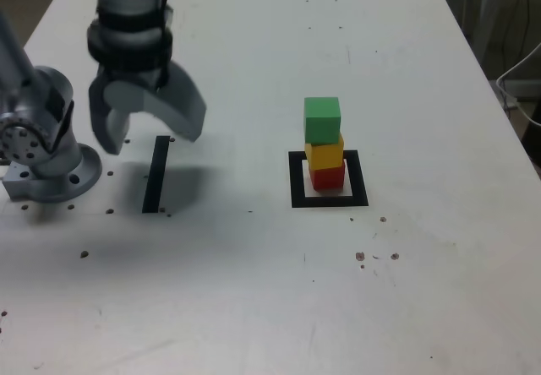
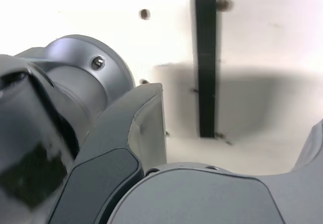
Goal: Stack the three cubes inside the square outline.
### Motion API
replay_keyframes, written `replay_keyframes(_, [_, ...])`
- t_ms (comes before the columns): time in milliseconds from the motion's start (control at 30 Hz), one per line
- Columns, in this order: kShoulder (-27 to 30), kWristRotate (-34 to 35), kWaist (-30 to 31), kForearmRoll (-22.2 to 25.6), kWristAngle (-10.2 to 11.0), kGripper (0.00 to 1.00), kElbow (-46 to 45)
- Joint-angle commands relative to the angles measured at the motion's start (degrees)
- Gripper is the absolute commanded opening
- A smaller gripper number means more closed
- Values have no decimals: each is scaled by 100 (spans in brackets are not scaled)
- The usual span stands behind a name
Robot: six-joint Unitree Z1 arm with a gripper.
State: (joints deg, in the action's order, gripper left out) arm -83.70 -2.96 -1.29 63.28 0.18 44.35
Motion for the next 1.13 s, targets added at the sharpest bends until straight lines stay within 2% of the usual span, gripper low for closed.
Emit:
replay_keyframes(0, [-16,-11,-23,-185,13,99,-135])
replay_keyframes(367, [66,-3,-30,-601,-19,100,-539])
replay_keyframes(633, [211,-4,-30,-875,221,100,-585])
replay_keyframes(800, [248,-6,-30,-914,513,100,-592])
replay_keyframes(900, [233,-5,-30,-928,617,100,-597])
replay_keyframes(1000, [203,-4,-30,-968,686,100,-603])
replay_keyframes(1100, [175,-4,-30,-1021,621,100,-616])
